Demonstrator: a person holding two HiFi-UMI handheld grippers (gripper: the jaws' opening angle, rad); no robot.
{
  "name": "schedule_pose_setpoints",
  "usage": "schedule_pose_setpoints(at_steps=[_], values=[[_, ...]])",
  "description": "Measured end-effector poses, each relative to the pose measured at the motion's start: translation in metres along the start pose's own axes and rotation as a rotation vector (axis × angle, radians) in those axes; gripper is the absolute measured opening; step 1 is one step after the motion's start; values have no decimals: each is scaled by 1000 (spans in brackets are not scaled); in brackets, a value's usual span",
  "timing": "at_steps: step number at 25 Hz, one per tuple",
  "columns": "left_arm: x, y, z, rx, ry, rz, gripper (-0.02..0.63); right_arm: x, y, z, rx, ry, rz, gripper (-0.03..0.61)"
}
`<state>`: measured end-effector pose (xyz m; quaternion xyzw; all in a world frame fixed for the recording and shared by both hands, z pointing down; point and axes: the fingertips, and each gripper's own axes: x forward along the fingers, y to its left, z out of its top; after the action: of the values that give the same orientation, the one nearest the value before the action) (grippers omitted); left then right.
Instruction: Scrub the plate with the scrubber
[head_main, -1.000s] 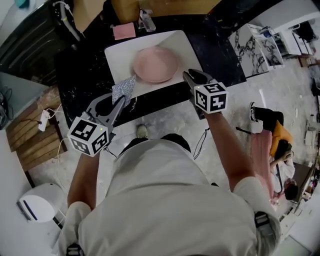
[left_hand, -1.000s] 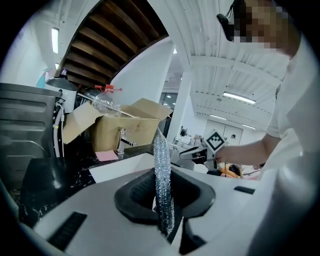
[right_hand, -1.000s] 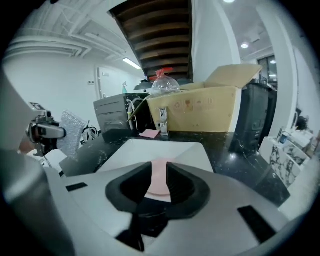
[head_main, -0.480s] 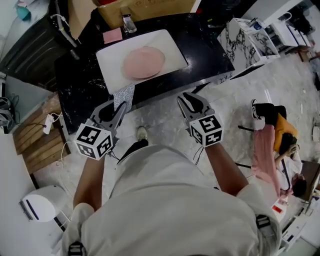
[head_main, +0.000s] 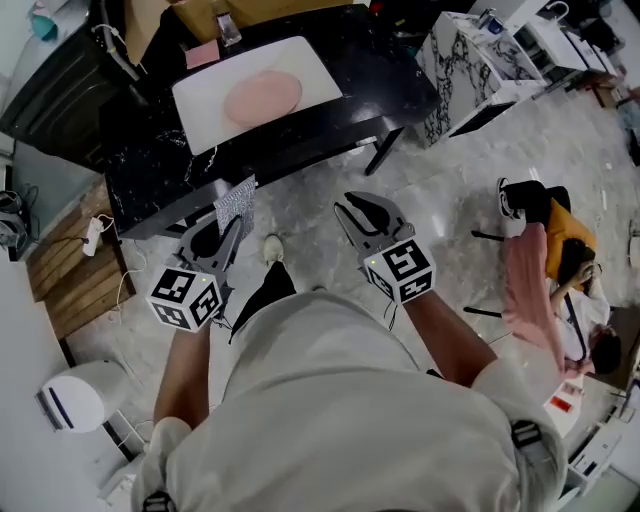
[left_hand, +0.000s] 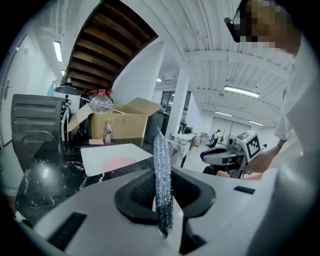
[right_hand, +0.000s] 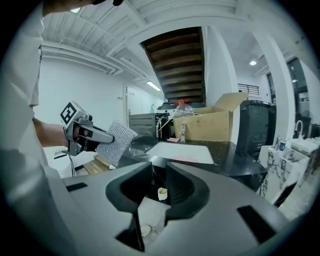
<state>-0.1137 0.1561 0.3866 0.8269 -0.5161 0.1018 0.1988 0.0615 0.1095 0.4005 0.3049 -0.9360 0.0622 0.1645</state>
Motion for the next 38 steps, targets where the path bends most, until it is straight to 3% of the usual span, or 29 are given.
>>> schedule_pose_setpoints(at_steps=[7,15,24,38], values=[[-13,-45,-19,-16,3,6,66,-47,12,-16,4,-8,12,91],[-26,-65,-27,-9,-4,11,67,-72,21,-23,-5,-23,4,66],[-35,-75,-34,-15,-6,9,67,-83,30,-19,-19,-43,12,5],[-45,-81,-44,-23,-13,6,66,-88,49,-29,-39,-25,29,3]])
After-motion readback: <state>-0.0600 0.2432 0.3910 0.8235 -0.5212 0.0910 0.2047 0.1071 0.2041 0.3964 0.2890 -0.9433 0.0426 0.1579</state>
